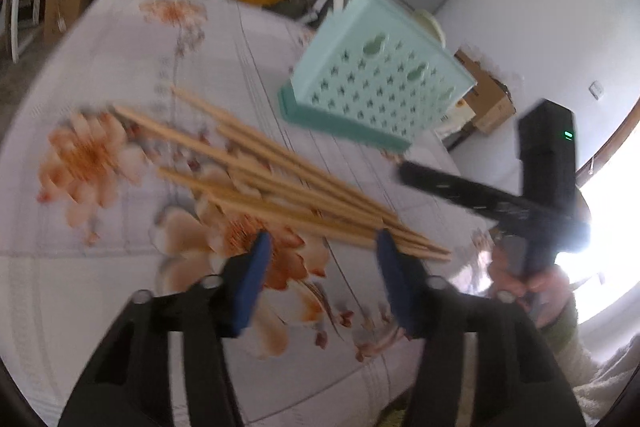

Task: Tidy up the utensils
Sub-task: 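Grasp a wooden chopstick with the left gripper while the right grasps another chopstick, then hold one wooden chopstick in each gripper above the chopstick pile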

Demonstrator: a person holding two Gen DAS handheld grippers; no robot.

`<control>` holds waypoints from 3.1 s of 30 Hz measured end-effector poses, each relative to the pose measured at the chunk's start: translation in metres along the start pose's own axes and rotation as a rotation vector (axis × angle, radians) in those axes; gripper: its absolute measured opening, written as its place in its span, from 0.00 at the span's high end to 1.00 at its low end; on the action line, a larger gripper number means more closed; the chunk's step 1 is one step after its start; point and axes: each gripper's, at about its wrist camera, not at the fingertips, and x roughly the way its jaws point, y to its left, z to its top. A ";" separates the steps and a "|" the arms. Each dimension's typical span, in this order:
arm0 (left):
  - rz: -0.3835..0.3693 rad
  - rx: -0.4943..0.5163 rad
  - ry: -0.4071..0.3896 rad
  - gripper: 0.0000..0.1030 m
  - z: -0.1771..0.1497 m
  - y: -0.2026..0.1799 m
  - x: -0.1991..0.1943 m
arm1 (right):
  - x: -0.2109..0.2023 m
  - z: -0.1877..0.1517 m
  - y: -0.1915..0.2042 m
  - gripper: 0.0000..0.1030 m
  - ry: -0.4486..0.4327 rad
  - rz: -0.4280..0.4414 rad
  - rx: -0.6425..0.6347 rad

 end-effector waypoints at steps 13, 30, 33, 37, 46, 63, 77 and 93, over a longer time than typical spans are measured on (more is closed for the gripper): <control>0.047 -0.134 0.020 0.86 0.010 0.017 0.021 | 0.023 -0.025 0.015 0.90 0.133 0.063 0.114; 0.323 0.035 -0.008 0.88 0.016 0.019 0.005 | 0.005 -0.052 0.029 0.96 0.105 0.005 0.164; 0.331 0.082 0.018 0.88 0.009 0.012 0.004 | -0.003 -0.059 0.022 0.96 0.104 -0.008 0.177; 0.396 0.186 0.030 0.88 -0.001 -0.001 0.005 | -0.012 -0.069 0.020 0.96 0.113 -0.022 0.173; 0.474 0.160 -0.008 0.88 0.012 0.010 0.009 | -0.027 -0.083 0.027 0.93 0.140 -0.065 0.106; 0.507 0.191 -0.003 0.90 0.004 0.006 0.006 | 0.009 -0.053 0.041 0.95 0.037 -0.194 -0.073; 0.500 0.202 0.080 0.91 -0.005 -0.001 0.000 | -0.015 -0.070 0.037 0.83 0.064 -0.113 -0.059; 0.606 0.276 0.046 0.93 0.010 -0.008 0.022 | 0.006 -0.050 0.031 0.95 0.023 -0.186 -0.074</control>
